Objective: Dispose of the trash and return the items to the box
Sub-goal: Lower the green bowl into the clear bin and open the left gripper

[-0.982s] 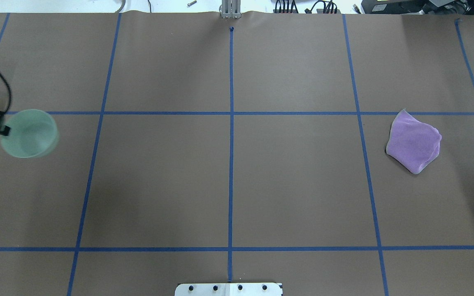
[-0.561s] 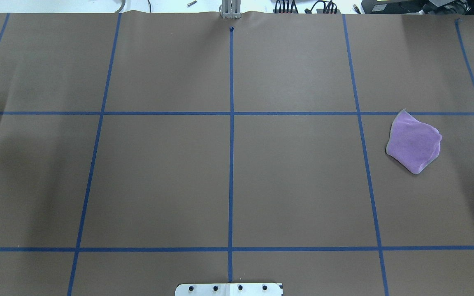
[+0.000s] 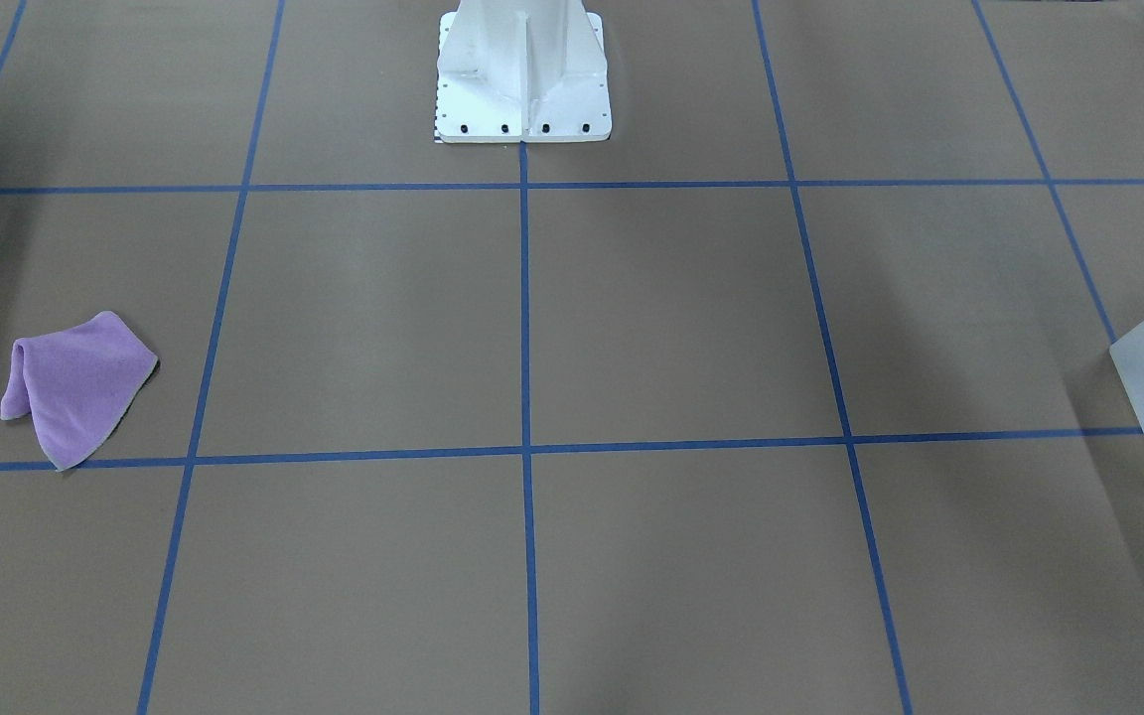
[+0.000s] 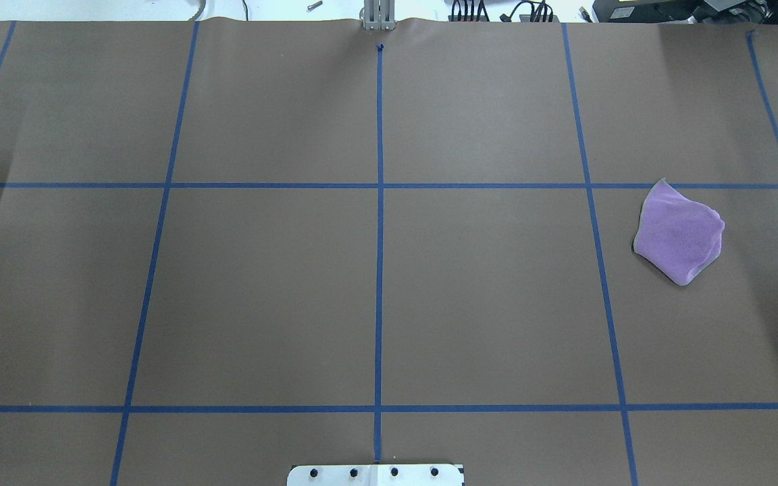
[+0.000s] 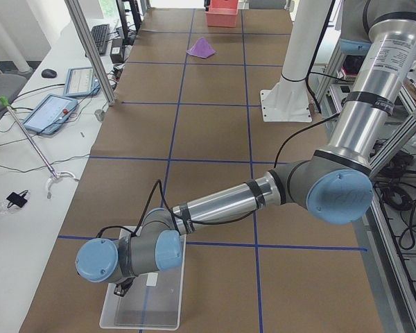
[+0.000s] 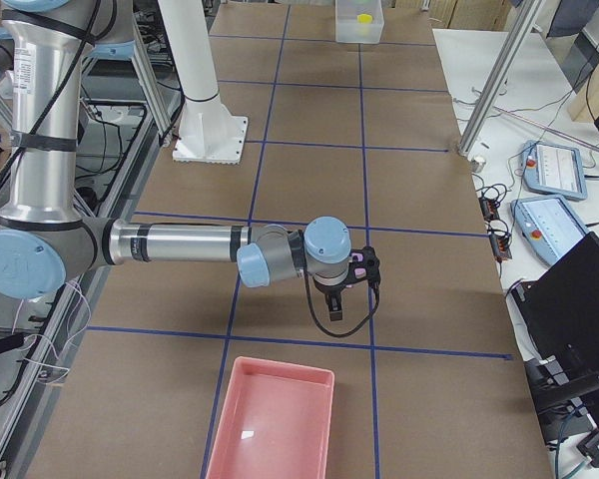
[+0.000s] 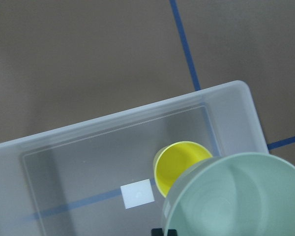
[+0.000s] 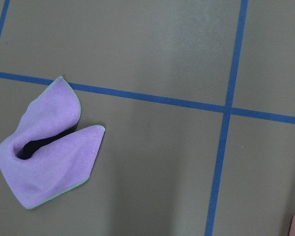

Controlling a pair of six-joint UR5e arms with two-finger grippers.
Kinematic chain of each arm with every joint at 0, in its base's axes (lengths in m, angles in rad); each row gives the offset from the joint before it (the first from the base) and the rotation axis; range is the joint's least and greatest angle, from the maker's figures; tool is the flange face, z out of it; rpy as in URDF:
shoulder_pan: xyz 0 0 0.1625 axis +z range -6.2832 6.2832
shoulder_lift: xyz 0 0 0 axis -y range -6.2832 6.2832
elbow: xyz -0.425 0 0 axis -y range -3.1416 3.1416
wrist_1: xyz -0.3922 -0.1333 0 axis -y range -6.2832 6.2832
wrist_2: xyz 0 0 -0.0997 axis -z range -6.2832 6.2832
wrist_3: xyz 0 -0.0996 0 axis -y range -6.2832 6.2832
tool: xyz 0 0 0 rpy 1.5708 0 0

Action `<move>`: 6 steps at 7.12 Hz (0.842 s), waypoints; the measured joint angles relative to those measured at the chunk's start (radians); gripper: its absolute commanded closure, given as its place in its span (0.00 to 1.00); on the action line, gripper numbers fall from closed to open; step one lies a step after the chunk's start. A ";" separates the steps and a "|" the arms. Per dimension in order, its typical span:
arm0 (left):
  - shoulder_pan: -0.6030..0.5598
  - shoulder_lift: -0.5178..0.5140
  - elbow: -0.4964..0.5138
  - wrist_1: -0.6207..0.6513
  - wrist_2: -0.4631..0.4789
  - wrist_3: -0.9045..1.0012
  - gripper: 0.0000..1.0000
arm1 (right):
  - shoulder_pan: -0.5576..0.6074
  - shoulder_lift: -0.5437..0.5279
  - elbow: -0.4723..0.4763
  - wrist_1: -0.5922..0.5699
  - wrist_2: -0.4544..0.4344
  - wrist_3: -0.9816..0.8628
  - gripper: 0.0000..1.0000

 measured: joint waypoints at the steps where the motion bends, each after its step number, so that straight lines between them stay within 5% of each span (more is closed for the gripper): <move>1: -0.005 -0.004 0.068 -0.041 0.009 -0.035 1.00 | 0.000 0.000 -0.001 0.000 0.000 0.000 0.00; 3: -0.002 -0.011 0.192 -0.181 0.014 -0.137 1.00 | -0.001 -0.003 -0.003 0.000 0.000 0.000 0.00; 6: 0.011 -0.017 0.250 -0.227 0.015 -0.173 0.88 | -0.001 -0.009 -0.003 0.000 0.001 0.000 0.00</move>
